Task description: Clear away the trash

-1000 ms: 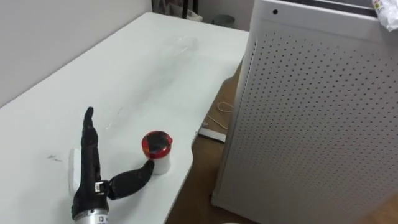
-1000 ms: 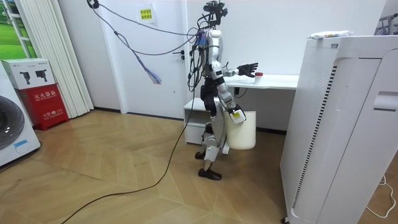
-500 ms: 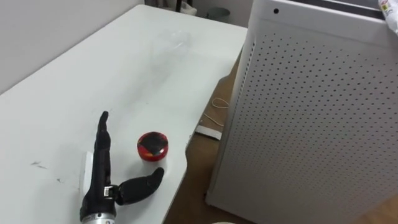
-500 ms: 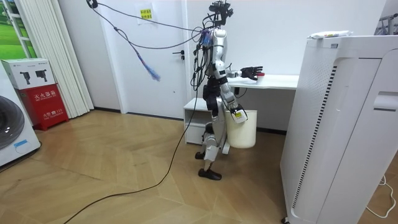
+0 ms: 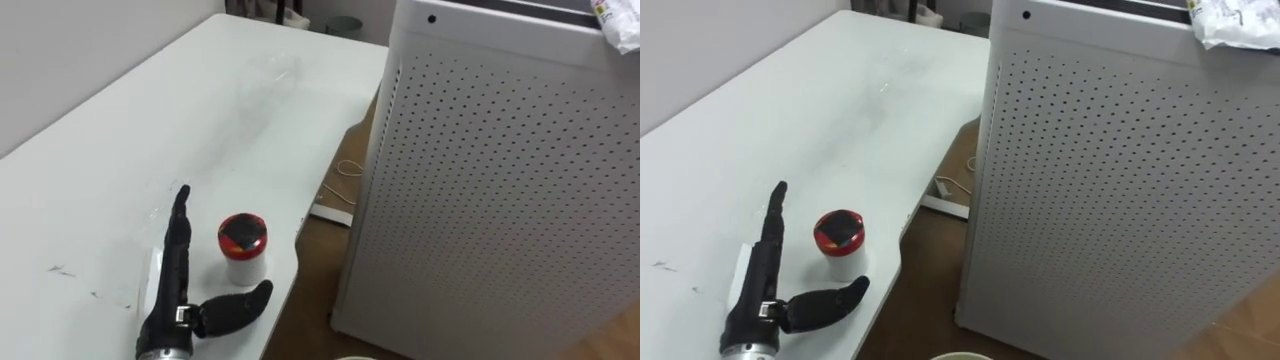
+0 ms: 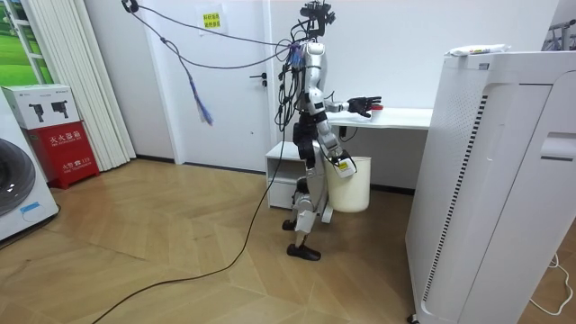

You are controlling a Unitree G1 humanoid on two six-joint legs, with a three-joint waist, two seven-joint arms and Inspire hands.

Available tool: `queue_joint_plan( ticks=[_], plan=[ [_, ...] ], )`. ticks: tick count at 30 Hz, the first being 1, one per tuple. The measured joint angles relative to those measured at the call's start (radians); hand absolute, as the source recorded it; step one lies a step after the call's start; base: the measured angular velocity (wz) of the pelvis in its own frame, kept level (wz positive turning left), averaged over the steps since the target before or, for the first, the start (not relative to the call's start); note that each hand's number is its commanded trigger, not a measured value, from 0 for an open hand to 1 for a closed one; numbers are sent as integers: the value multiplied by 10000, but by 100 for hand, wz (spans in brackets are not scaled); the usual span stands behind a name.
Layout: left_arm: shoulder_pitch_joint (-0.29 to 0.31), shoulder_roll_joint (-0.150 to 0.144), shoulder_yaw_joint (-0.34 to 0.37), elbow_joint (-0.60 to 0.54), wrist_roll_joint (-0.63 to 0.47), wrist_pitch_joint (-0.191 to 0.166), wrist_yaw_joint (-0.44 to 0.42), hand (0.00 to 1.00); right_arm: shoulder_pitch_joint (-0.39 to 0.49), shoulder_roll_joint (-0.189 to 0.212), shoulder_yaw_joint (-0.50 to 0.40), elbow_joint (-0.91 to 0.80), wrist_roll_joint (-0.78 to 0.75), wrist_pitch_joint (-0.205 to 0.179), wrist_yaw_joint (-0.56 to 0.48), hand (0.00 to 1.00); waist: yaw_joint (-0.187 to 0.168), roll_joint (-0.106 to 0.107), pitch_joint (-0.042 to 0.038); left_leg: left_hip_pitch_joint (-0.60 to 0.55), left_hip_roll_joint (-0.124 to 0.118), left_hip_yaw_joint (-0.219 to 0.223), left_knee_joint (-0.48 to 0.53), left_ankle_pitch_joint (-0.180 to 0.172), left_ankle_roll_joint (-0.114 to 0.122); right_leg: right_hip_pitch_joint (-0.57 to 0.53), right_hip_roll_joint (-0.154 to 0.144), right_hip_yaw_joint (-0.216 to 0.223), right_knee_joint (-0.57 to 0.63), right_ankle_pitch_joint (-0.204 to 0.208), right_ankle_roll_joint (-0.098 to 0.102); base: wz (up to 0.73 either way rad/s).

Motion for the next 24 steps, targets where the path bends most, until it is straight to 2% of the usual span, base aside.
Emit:
queue_joint_plan(
  ticks=[3,13,17,21,24],
  plan=[
    [63,6,26,4,-613,1,-104,0,-1,-1,52,4,-219,0,72,100,39,18,2,63,7,12,-59,14,-23,10,7,20,13,0,0,0],
    [283,22,50,5,-1427,11,-259,0,5,-41,87,14,-744,3,48,100,7,-9,-13,176,18,37,-134,16,-25,54,17,38,12,0,0,-1],
    [283,63,148,98,-1428,10,-49,0,7,-65,87,12,-1019,3,36,100,-21,-46,-26,226,41,157,-150,18,-27,65,21,44,13,0,0,-5],
    [256,74,215,444,-1981,10,-29,0,-4,-47,86,-47,-1018,3,-22,100,-48,-137,-21,373,62,219,-190,18,-27,184,17,33,17,0,0,-3],
    [255,76,236,525,-2315,14,-23,0,-19,-17,86,-93,-1022,3,-104,100,-74,-249,35,444,60,224,-192,18,-28,247,18,39,14,0,0,0]
  ],
)
